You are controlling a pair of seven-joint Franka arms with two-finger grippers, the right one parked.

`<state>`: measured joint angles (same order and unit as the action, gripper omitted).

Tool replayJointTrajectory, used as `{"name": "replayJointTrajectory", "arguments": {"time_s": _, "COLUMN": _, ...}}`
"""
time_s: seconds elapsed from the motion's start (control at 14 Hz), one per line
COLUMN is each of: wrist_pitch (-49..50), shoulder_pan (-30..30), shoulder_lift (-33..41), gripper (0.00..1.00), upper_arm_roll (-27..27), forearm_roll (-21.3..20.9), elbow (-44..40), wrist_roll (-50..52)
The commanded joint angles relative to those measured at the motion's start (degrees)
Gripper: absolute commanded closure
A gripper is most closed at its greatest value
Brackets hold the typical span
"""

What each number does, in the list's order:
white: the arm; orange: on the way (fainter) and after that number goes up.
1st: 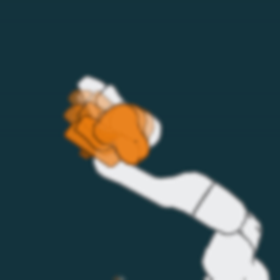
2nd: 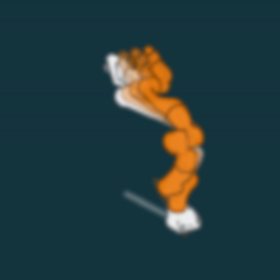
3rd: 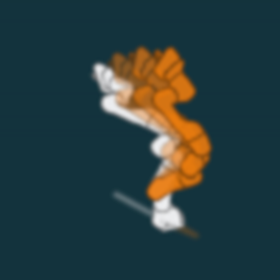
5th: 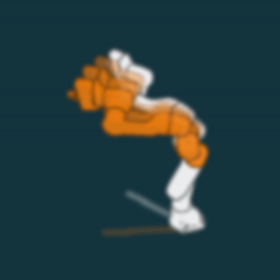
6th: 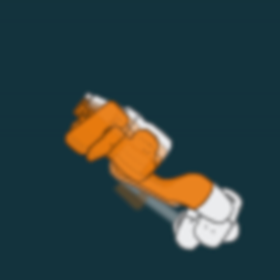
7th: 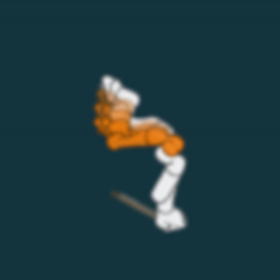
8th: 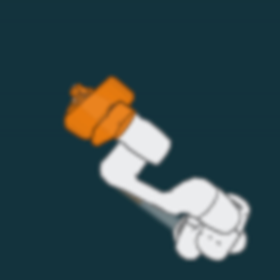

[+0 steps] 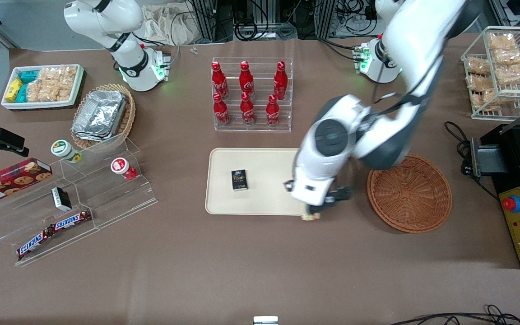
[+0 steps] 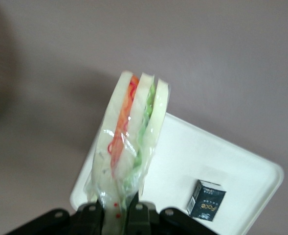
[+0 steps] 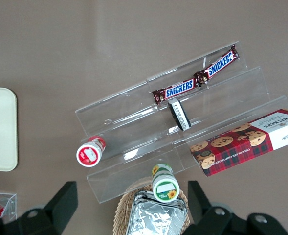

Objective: Place sandwich from basket to tray
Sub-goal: 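Carry the sandwich with the left gripper over to the cream tray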

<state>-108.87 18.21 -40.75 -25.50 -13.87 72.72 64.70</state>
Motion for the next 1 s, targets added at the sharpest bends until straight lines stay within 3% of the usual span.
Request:
{"name": "replayJointTrajectory", "arguments": {"time_s": 0.0, "wrist_pitch": 1.2, "shoulder_pan": 2.0, "shoulder_lift": -4.7, "gripper": 1.00, "upper_arm_roll": 0.1, "forearm_roll": -1.3, "elbow": -2.2, "wrist_roll": -4.7}}
{"name": "replayJointTrajectory", "arguments": {"time_s": 0.36, "wrist_pitch": 1.3, "shoulder_pan": 2.7, "shoulder_lift": -4.8, "gripper": 1.00, "upper_arm_roll": 0.1, "forearm_roll": -1.1, "elbow": 4.5, "wrist_roll": -5.7}}
{"name": "replayJointTrajectory", "arguments": {"time_s": 0.43, "wrist_pitch": 1.2, "shoulder_pan": 2.7, "shoulder_lift": -5.0, "gripper": 0.93, "upper_arm_roll": 0.1, "forearm_roll": -1.2, "elbow": 4.5, "wrist_roll": -5.8}}
{"name": "replayJointTrajectory", "arguments": {"time_s": 0.57, "wrist_pitch": 0.7, "shoulder_pan": 2.7, "shoulder_lift": -6.1, "gripper": 0.04, "upper_arm_roll": 0.1, "forearm_roll": -1.6, "elbow": 4.4, "wrist_roll": -5.6}}
{"name": "replayJointTrajectory", "arguments": {"time_s": 0.93, "wrist_pitch": 1.3, "shoulder_pan": 1.9, "shoulder_lift": -4.6, "gripper": 0.00, "upper_arm_roll": 0.2, "forearm_roll": -1.4, "elbow": 3.8, "wrist_roll": -5.2}}
